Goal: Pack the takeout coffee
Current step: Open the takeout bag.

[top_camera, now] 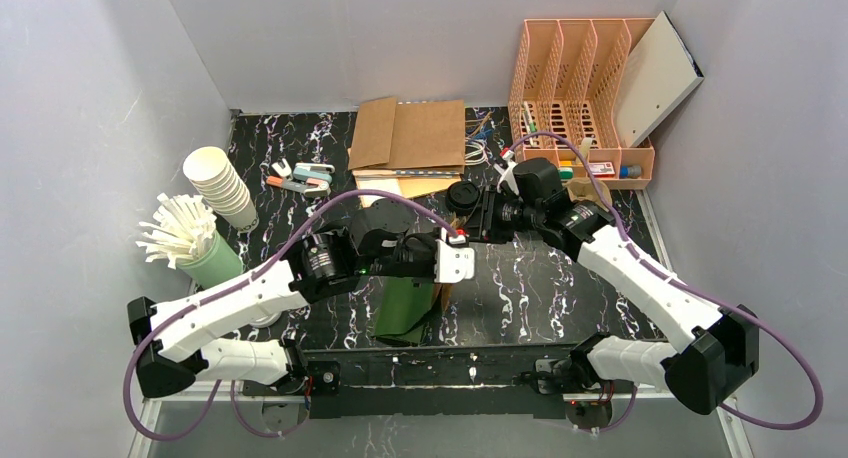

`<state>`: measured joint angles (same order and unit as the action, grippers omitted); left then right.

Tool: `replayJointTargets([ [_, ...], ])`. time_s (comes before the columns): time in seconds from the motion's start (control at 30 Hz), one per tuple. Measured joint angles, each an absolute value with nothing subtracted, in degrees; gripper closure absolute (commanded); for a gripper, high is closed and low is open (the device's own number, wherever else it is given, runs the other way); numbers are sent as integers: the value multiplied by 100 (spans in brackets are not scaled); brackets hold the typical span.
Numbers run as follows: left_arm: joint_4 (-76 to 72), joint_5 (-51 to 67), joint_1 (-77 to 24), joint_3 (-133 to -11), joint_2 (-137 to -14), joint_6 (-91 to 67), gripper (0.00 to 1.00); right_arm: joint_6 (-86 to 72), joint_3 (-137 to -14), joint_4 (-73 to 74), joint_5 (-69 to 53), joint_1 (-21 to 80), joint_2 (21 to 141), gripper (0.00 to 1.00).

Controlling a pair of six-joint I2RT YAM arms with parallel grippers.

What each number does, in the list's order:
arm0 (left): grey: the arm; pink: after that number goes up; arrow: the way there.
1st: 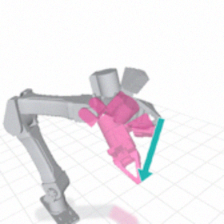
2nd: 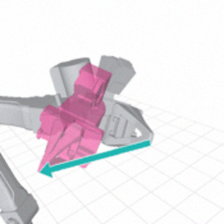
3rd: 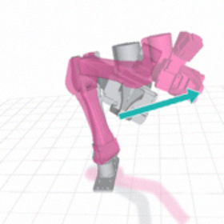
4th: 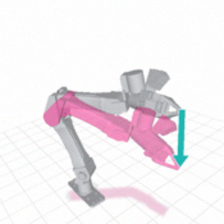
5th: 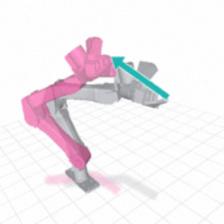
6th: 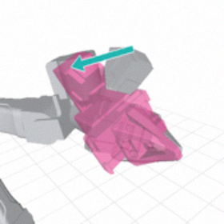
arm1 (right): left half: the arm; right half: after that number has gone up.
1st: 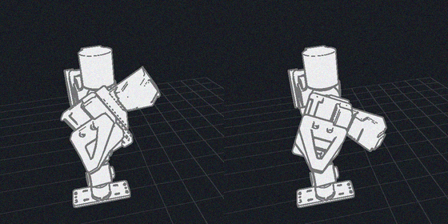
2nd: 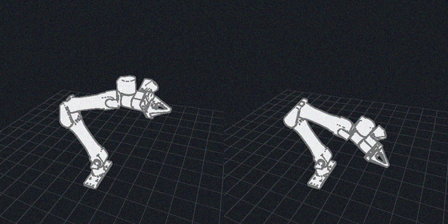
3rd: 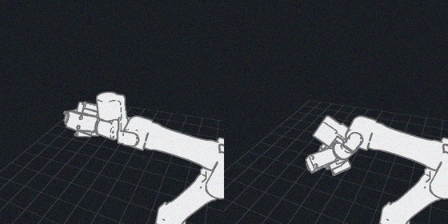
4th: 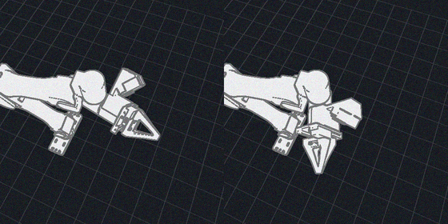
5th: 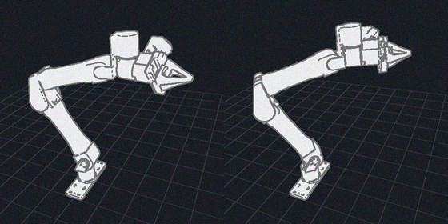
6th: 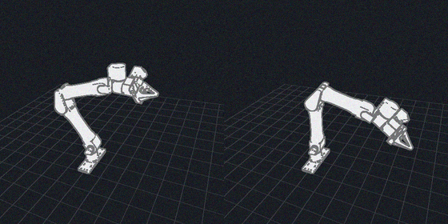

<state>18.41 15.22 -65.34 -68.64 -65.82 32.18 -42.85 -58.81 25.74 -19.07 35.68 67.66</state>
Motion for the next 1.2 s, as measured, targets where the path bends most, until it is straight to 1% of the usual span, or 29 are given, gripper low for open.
replayJointTargets([
  [0.07, 1846, 1553, -6534, -6869, -6611, 3186, 50, -4278, -5896, 2604, -1894, 3568, 6772, 91],
  [0.1, 1852, 1564, -6534, -6884, -6624, 3138, 42, -4276, -5913, 2626, -1870, 3568, 6770, 95],
  [0.17, 1892, 1573, -6534, -6965, -6635, 3004, 10, -4259, -5942, 2661, -1815, 3568, 6770, 99],
  [0.2, 1911, 1570, -6534, -7022, -6635, 2950, 6, -4257, -5955, 2665, -1806, 3568, 6770, 99],
  [0.33, 1977, 1286, -6536, -7526, -6641, 2147, 6, -4226, -6023, 2694, -1769, 3568, 6770, 99],
  [0.43, 1988, 860, -6536, -8062, -6646, 1299, 11, -4213, -6036, 2692, -1747, 3570, 6770, 99],
  [0.5, 2180, 403, -6536, -8497, -6694, 609, 14, -4206, -6036, 2694, -1706, 3568, 6770, 99],
  [0.67, 2897, -731, -6536, -9461, -7159, -799, 15, -4228, -6036, 2679, -1566, 3568, 6718, 99],
  [0.7, 3087, -965, -6534, -9542, -7293, -1105, 18, -4239, -6036, 2670, -1533, 3568, 6692, 99],
  [0.87, 3785, -1774, -6532, -9487, -7977, -2034, 39, -4311, -6036, 2556, -1424, 3568, 6556, 99],
  [0.9, 3865, -1900, -6523, -9443, -8103, -2158, 41, -4318, -6036, 2539, -1406, 3568, 6547, 99],
  [1.13, 4130, -2211, -6331, -9406, -8578, -2569, 42, -4335, -6034, 2536, -1380, 3568, 6545, 99],
  [1.2, 4143, -2233, -6285, -9406, -8626, -2600, 43, -4335, -6034, 2534, -1380, 3568, 6543, 99],
])
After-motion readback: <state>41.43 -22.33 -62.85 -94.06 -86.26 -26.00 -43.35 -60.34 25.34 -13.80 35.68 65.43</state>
